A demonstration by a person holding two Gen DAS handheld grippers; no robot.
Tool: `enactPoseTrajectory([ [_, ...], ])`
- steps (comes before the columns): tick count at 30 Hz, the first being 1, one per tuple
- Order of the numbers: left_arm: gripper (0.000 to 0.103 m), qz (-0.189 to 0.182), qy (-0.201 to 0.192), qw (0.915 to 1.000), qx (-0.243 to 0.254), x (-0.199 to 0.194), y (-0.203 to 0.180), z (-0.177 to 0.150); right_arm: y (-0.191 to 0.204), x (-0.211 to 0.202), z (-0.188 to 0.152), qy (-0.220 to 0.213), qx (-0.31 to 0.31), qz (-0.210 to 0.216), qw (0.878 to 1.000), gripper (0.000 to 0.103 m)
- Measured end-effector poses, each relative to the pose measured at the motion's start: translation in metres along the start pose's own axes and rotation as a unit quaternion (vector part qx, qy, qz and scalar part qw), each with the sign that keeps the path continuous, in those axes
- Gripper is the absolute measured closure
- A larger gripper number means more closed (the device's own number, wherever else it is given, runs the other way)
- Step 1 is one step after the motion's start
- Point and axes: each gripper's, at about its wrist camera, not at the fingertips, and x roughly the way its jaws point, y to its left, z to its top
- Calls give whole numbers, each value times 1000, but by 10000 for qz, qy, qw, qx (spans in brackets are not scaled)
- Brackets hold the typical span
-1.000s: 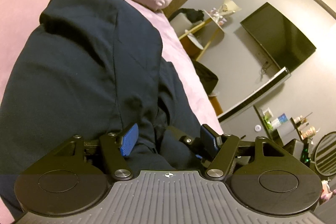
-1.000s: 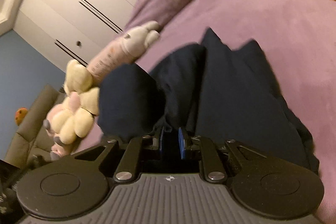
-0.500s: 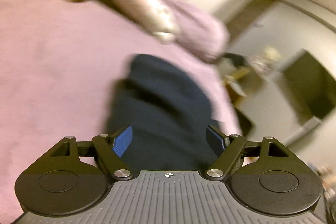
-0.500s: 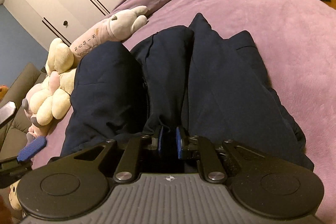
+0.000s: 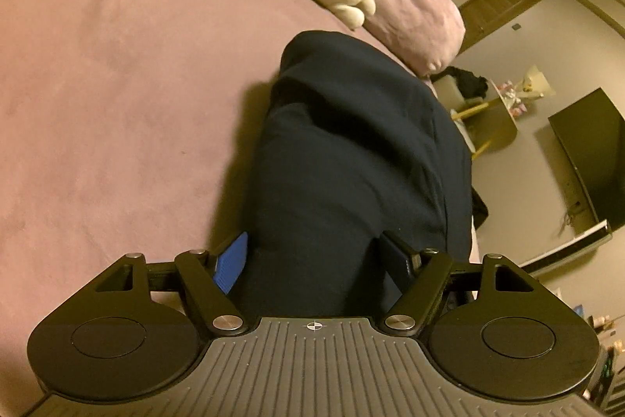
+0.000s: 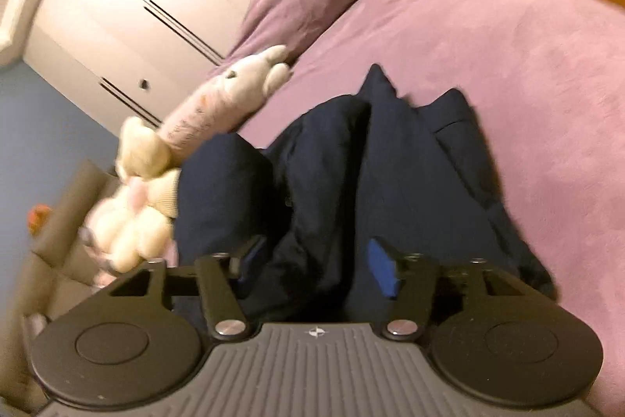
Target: Fold large clothes
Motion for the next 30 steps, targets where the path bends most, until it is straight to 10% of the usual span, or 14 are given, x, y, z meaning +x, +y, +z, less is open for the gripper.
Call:
enactPoseTrajectory([
  [7,25,155,-4,9991,399,-5,-13,-2,34,47,7,506,-296,267,9979,36],
  [9,25,181,-26,9980,602,-8,-22,-4,54,51,1,399,-856,-67,9955,65],
  [14,25,-66,-74,9955,938,-20,-54,-12,98,15,-2,-283,-2049,-353,9777,82],
  [20,25,-119,106,9825,1857,-1,-103,-37,92,-27,14,-921,-2521,-876,9593,82],
  [25,20,16,216,9732,2288,25,-105,-58,42,-11,18,-481,-2105,-1795,9598,67],
  [30,17,-100,177,9716,2356,23,-101,-59,72,-52,27,-1250,-1993,-1724,9565,64],
])
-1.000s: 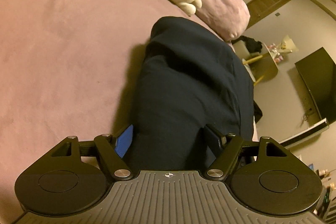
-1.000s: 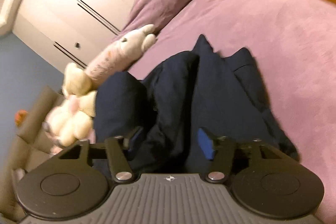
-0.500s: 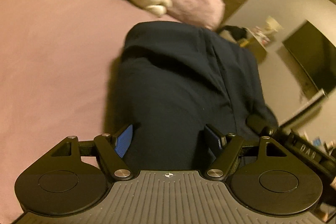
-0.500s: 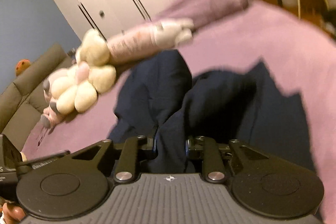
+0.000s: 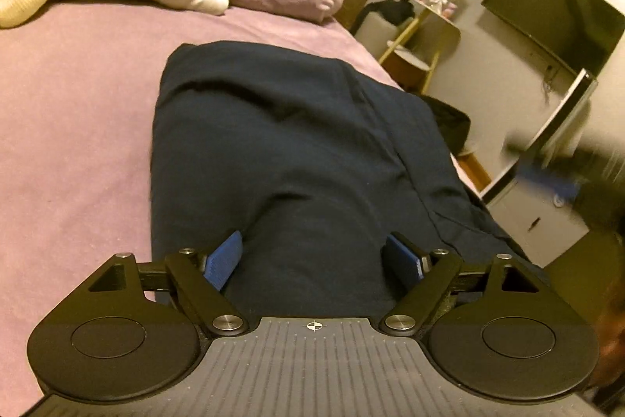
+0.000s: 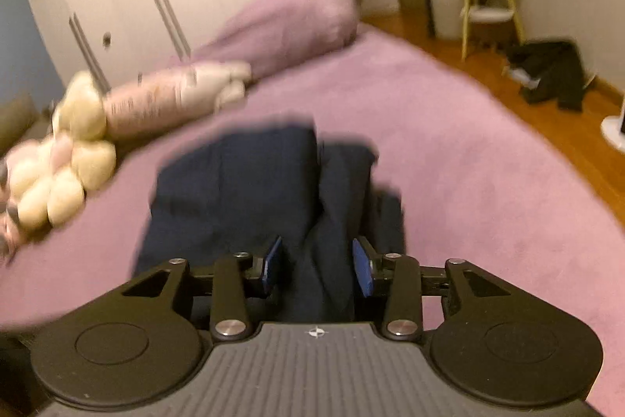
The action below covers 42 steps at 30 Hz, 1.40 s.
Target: Fold large clothes
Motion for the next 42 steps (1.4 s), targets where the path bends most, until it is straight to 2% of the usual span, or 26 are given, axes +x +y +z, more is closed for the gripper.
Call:
enactPoseTrajectory([
  [2,17,14,-45,10000,39,0,-2,0,17,-10,22,-315,29,276,9991,64],
  [4,16,-24,-104,9999,58,-3,-2,-2,42,5,42,-322,32,765,9965,64],
  [6,11,-119,-128,9998,-19,-11,1,-6,63,35,52,-237,-112,924,9954,65],
  [8,8,-129,-77,9998,-105,-18,8,-5,73,77,53,-126,-342,685,9970,66],
  [10,7,-47,-51,9997,-217,-26,19,-1,65,112,37,23,-391,365,9986,68],
  [11,7,71,-140,9994,-303,-29,24,3,59,124,24,62,-519,62,9986,70],
  [13,7,367,-442,9968,-562,-28,30,17,43,131,-5,-176,-803,-400,9958,73],
  [15,7,546,-557,9927,-921,-15,28,36,23,132,-24,-338,-662,-592,9955,73],
  [16,6,560,-605,9916,-1002,-5,24,44,13,129,-28,-438,-468,-540,9965,74],
  [18,6,715,-784,9909,-830,19,7,56,1,131,-25,-440,-201,-439,9979,76],
  [22,2,1050,-1029,9874,-588,63,-12,59,-5,143,-28,-312,-232,-429,9983,75],
  [28,0,1717,-849,9815,20,104,-16,38,-19,154,-39,-358,-69,-209,9991,75],
  [33,0,1886,-749,9792,-7,118,-7,36,-7,161,-49,-426,-370,-335,9978,75],
  [38,0,1818,-794,9801,-6,108,-4,35,0,157,-44,-411,-468,-407,9972,75],
  [40,0,1781,-795,9808,30,105,-2,36,7,144,-43,-527,-515,-456,9962,73],
  [42,0,1727,-800,9817,-43,103,2,36,11,123,-44,-725,-457,-432,9954,61],
])
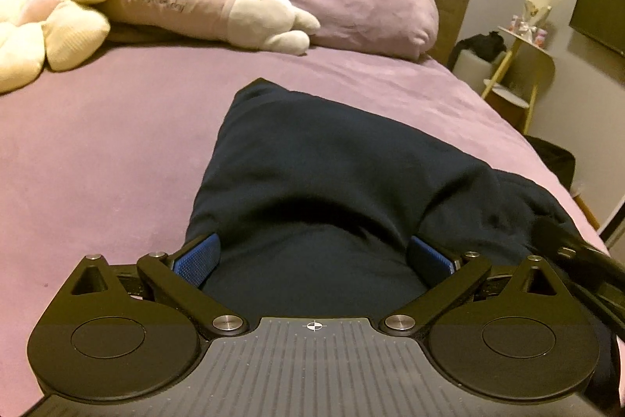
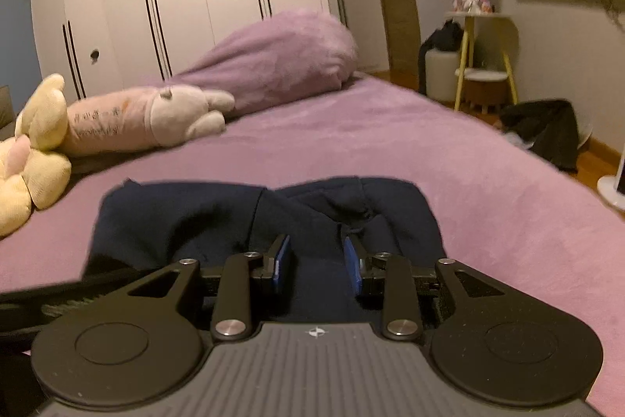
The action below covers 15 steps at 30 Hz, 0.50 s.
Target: Fold large clothes
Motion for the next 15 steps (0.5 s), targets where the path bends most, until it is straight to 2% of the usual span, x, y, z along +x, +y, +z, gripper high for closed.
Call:
enactPoseTrajectory([
  [3,0,6,-18,10000,-25,-1,0,-2,0,-32,-6,-351,-27,-23,9994,47],
  [5,0,25,-44,10000,20,-1,-2,-3,-3,-41,-19,-448,-94,-238,9987,38],
  [8,0,61,-40,10000,21,1,-3,-3,-19,-32,-30,-321,253,-235,9989,38],
  [15,0,94,-61,9999,-16,0,-3,-2,-29,-16,-38,-278,373,-99,9989,38],
])
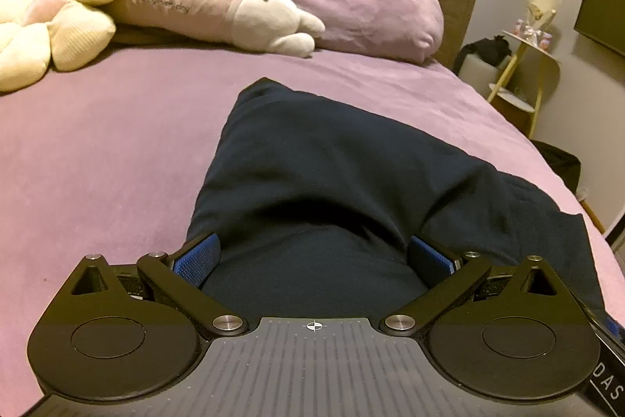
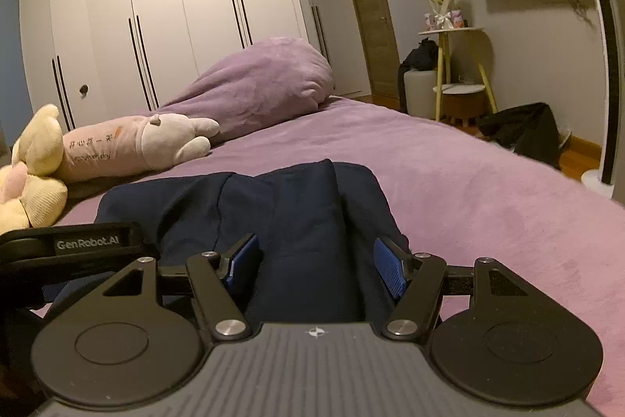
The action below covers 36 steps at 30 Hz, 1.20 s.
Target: Fold large clothes
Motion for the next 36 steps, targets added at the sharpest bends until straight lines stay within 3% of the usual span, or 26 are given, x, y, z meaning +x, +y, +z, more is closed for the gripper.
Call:
enactPoseTrajectory([
  [3,0,-361,213,9991,-101,-13,13,9,-3,0,9,204,123,116,9996,36],
  [6,0,-930,476,9945,64,-38,41,16,-16,-8,30,693,474,441,9955,35],
  [11,0,-1766,955,9795,-137,-63,99,10,-70,-33,54,1501,1166,1373,9721,28],
  [15,0,-2154,1310,9644,-793,-47,117,0,-107,-19,44,2356,1855,1577,9409,28],
  [18,0,-2407,1461,9523,-1173,-30,117,-5,-129,-3,28,2807,2634,1823,9048,28],
  [21,0,-2418,1503,9481,-1415,-18,116,-7,-132,5,18,2795,2887,1976,8942,29],
  [24,3,-2460,1530,9431,-1631,-10,119,-8,-128,16,17,2812,2988,2048,8887,44],
  [30,23,-2562,1480,9440,-1457,-21,119,1,-101,25,23,2856,2558,2059,9004,61],
  [32,30,-2645,1435,9427,-1439,-25,123,7,-94,23,26,2856,2494,2102,9011,63],
  [36,32,-2680,1228,9453,-1398,-43,134,16,-78,21,34,2831,2485,2135,9014,64],
])
